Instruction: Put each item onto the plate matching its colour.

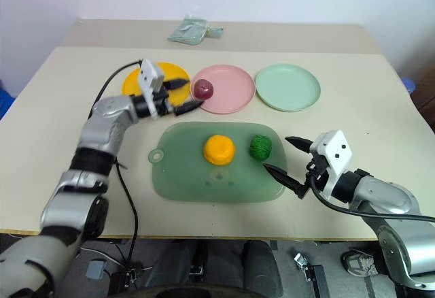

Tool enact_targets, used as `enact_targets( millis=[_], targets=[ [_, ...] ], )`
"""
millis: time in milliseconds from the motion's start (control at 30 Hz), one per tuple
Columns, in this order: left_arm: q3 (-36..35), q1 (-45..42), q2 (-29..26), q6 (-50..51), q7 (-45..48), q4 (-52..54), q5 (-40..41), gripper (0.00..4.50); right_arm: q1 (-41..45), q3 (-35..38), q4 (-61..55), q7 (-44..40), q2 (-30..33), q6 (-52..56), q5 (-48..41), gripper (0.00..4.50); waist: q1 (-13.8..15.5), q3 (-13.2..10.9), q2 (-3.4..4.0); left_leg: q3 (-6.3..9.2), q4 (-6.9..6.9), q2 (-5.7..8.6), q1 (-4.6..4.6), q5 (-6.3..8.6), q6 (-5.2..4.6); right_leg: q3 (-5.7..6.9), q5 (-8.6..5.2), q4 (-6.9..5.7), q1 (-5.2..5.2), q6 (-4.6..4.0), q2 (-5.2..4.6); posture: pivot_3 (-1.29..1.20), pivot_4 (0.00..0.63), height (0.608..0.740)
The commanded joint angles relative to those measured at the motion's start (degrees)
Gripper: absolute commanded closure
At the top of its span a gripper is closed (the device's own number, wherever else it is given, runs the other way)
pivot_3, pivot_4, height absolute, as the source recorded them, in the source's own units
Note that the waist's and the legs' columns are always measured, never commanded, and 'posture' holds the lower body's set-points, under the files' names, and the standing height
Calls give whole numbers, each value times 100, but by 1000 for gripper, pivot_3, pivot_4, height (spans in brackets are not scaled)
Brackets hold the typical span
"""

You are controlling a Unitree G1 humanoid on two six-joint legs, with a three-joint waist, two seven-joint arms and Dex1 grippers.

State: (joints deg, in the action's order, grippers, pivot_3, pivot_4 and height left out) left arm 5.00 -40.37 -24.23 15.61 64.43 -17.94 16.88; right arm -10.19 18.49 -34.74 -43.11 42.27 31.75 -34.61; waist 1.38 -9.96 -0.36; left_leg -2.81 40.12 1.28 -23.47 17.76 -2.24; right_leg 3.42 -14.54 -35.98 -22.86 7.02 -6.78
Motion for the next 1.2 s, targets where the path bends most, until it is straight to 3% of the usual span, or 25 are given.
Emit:
enact_targets(
  millis=[33,333,433,567,833,1000,1100,1200],
  targets=[
    [461,63,2,208,252,942,5,17,-49,159,-162,-87,91,-71,-68,0,52,0,0,0,2,1,2,0,0,-1,0,2,3,0,-1,0,150,740],
    [1423,108,265,174,264,981,-590,17,17,144,-190,-21,64,-63,-77,0,80,2,3,-2,2,2,10,1,-3,-6,0,1,5,-1,2,0,150,740],
    [1478,105,241,168,206,890,-674,817,-3,156,-205,-5,58,-76,-73,0,79,2,3,-2,2,1,10,2,-4,-7,0,1,5,-1,1,0,150,740],
    [1228,148,226,224,45,915,-561,2379,-26,147,-275,-22,78,-49,-121,0,86,5,4,0,2,2,12,3,-6,-7,0,2,9,-1,0,0,150,740],
    [-585,-254,373,290,-2085,139,-283,2379,286,-195,-432,32,34,14,-176,0,77,3,1,1,3,0,10,2,-5,-8,0,-2,1,-1,0,0,150,740],
    [-755,-115,126,232,-2001,182,-190,2379,414,-388,-274,-6,13,-19,-102,0,97,3,2,-1,-2,2,8,3,-6,-6,0,-7,1,0,1,0,150,740],
    [-774,66,126,615,-1491,644,353,1555,399,-380,-190,-72,31,-82,-73,0,102,1,-2,4,2,6,6,3,-6,-4,0,-4,9,0,0,0,150,740],
    [-325,409,-10,1092,-782,1429,688,183,365,-355,-155,-113,40,-122,-52,0,79,2,-1,4,2,5,7,3,-6,-5,0,-5,8,0,0,0,150,740]
  ],
)
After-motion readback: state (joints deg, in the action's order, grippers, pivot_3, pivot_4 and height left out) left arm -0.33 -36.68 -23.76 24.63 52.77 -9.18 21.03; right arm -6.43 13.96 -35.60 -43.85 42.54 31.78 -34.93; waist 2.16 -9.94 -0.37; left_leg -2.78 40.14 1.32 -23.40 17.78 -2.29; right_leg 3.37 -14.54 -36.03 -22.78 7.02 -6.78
